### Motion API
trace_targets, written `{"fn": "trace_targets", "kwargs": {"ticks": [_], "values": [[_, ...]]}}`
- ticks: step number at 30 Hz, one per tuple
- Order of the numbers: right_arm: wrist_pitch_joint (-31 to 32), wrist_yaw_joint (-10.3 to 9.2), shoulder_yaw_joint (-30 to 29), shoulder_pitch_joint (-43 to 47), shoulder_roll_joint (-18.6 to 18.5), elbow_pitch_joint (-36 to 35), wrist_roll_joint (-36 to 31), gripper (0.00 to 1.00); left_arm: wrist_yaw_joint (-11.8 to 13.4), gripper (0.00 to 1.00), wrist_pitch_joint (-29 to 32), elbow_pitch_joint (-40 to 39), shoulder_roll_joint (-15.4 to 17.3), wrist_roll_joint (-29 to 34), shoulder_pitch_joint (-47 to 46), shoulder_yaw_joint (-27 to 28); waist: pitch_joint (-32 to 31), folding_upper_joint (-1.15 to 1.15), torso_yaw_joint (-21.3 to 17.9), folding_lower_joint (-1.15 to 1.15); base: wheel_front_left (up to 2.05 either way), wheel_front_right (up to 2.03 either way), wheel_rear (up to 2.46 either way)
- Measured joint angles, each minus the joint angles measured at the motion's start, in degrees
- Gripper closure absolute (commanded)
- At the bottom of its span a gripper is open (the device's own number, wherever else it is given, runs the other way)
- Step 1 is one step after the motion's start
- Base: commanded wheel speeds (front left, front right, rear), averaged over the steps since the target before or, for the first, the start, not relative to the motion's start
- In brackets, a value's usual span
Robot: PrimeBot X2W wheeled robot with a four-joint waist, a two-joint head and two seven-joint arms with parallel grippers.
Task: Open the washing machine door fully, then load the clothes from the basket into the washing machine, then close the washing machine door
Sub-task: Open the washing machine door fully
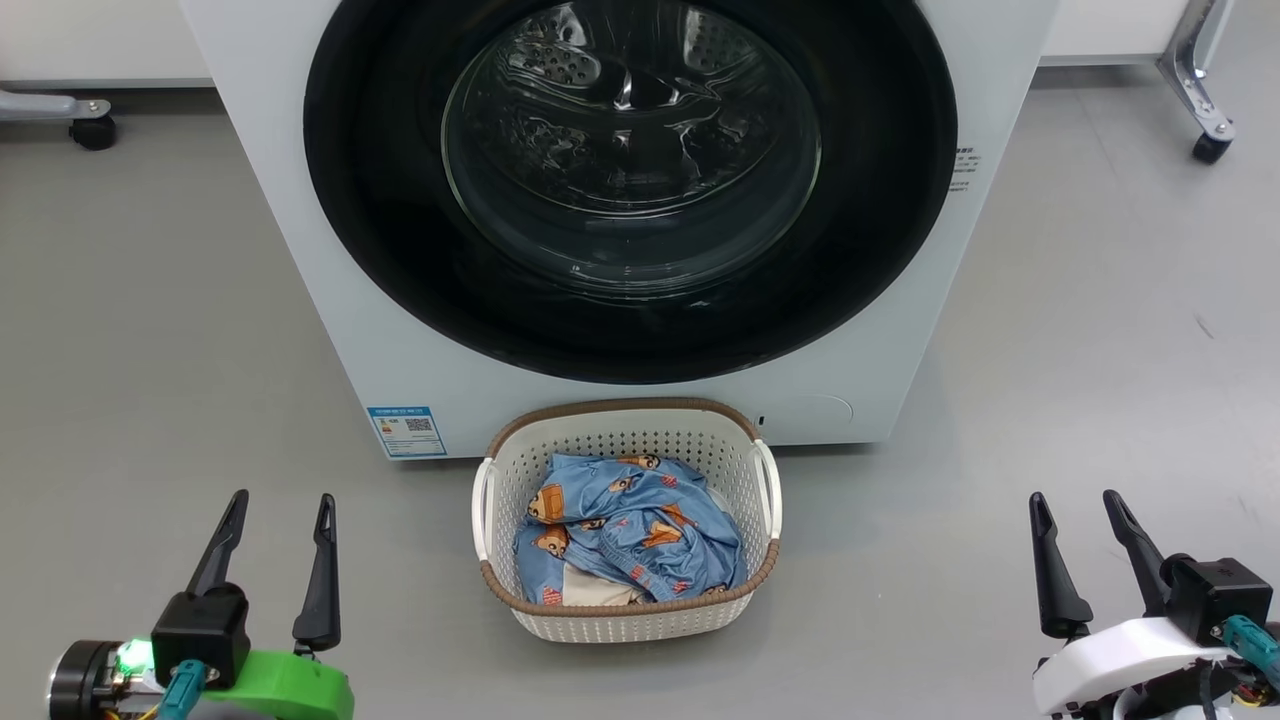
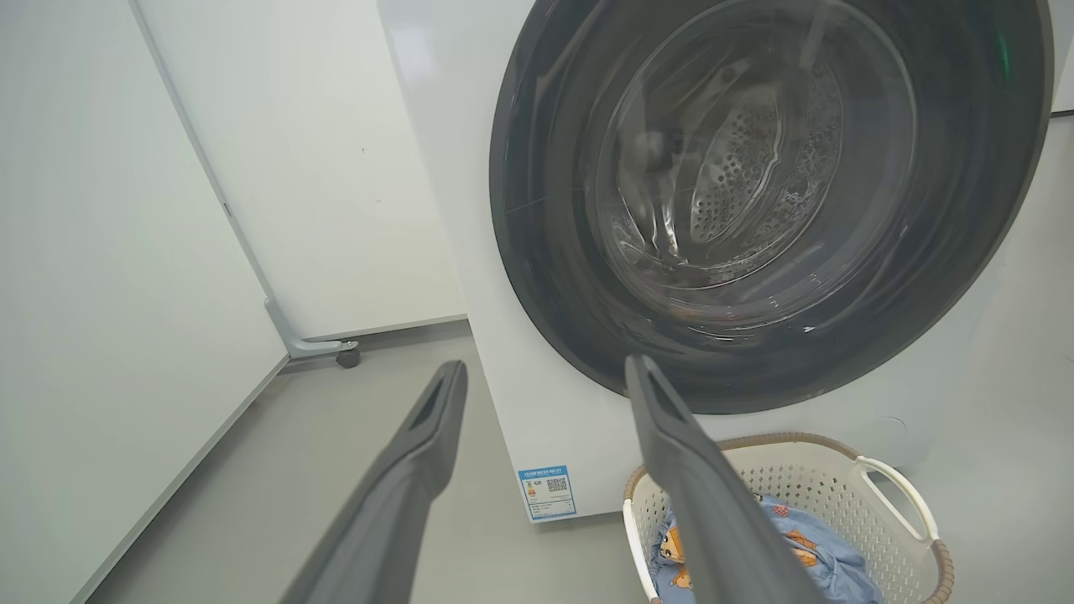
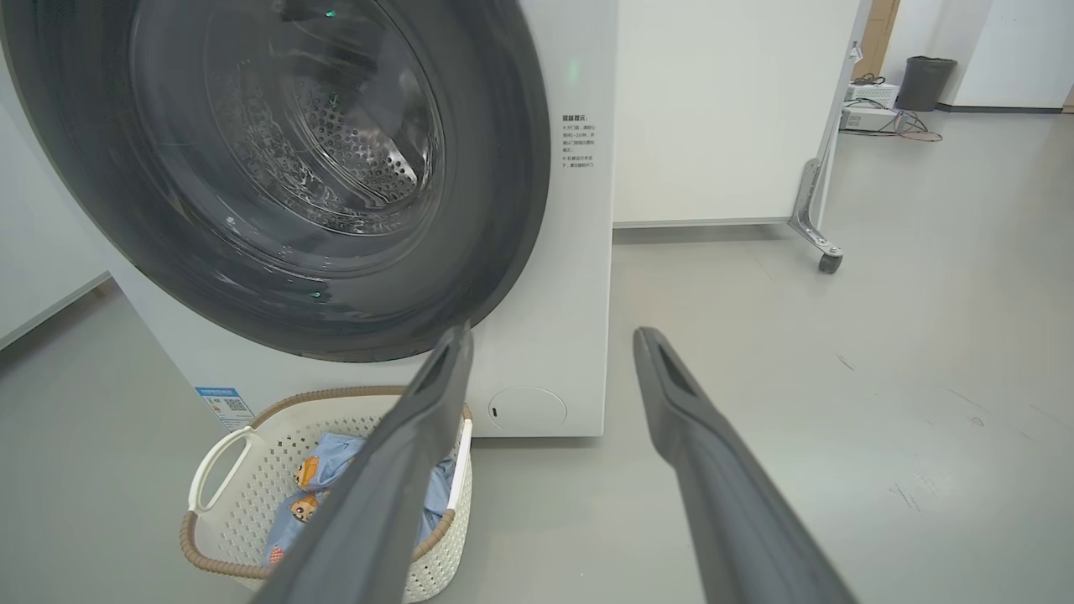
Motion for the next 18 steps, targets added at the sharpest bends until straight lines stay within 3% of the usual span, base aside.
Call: {"fn": "trace_targets", "kwargs": {"ticks": [18], "values": [[0.0,0.00,0.7,0.0,-0.3,0.2,0.4,0.00,0.0,0.00,0.0,0.0,-0.6,0.0,0.0,0.5,0.3,0.00,0.0,0.00,0.36,0.76,-1.12]]}}
